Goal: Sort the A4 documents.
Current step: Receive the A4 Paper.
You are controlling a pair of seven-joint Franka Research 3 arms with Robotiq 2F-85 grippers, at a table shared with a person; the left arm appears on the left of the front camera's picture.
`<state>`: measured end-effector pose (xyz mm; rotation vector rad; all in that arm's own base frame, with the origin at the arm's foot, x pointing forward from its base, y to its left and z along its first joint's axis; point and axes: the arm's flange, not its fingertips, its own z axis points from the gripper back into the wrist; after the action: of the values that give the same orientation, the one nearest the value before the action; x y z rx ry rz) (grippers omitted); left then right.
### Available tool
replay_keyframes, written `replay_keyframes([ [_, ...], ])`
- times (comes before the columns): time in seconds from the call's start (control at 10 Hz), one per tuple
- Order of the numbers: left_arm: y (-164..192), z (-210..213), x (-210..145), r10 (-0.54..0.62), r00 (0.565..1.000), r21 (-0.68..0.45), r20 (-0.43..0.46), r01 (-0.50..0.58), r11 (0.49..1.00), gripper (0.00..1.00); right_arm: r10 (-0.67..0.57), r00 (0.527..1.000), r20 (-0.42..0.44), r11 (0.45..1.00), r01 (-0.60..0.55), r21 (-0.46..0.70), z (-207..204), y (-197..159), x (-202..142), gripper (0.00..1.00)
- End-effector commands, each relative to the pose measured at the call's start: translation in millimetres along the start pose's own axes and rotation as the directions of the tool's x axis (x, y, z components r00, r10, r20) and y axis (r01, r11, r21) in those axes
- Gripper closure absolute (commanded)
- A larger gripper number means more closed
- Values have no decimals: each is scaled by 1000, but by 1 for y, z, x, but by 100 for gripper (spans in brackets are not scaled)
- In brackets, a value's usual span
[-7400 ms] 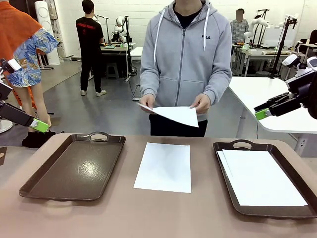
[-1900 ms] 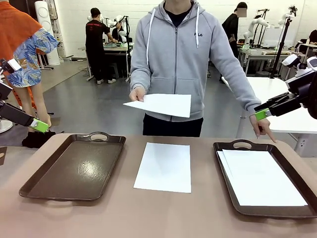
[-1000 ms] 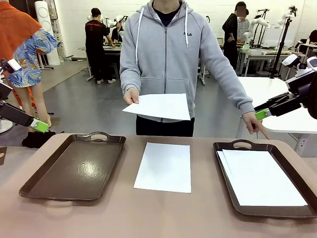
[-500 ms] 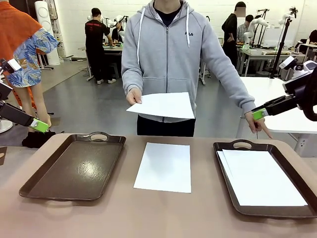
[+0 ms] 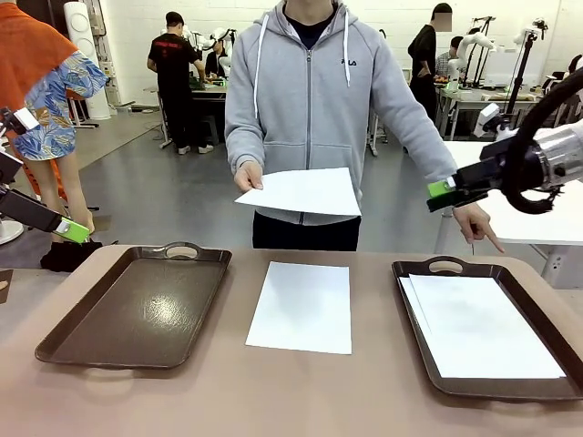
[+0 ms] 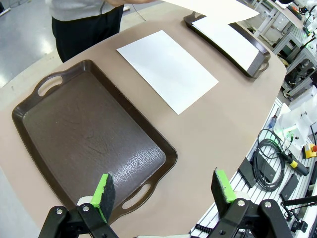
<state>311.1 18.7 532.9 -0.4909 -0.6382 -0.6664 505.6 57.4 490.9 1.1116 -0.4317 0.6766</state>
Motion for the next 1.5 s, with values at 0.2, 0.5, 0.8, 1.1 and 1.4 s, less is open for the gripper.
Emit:
replay_keyframes([
  [0.2, 2, 0, -1, -9, 1000, -17, 11, 9, 1000, 0, -252, 966, -62, 965, 255, 61, -28, -32, 32, 0],
  [0.5, 2, 0, -1, -9, 1000, -17, 11, 9, 1000, 0, -369, 927, -73, 922, 375, 98, -46, -42, 42, 0],
  [0.8, 2, 0, -1, -9, 1000, -17, 11, 9, 1000, 0, -435, 899, -53, 875, 436, 208, -74, -52, 47, 0],
  [1.1, 2, 0, -1, -9, 1000, -17, 11, 9, 1000, 0, -493, 869, -44, 831, 485, 274, -109, -66, 54, 0],
  [1.4, 2, 0, -1, -9, 1000, -17, 11, 9, 1000, 0, -546, 837, -33, 792, 529, 305, -133, -74, 67, 0],
])
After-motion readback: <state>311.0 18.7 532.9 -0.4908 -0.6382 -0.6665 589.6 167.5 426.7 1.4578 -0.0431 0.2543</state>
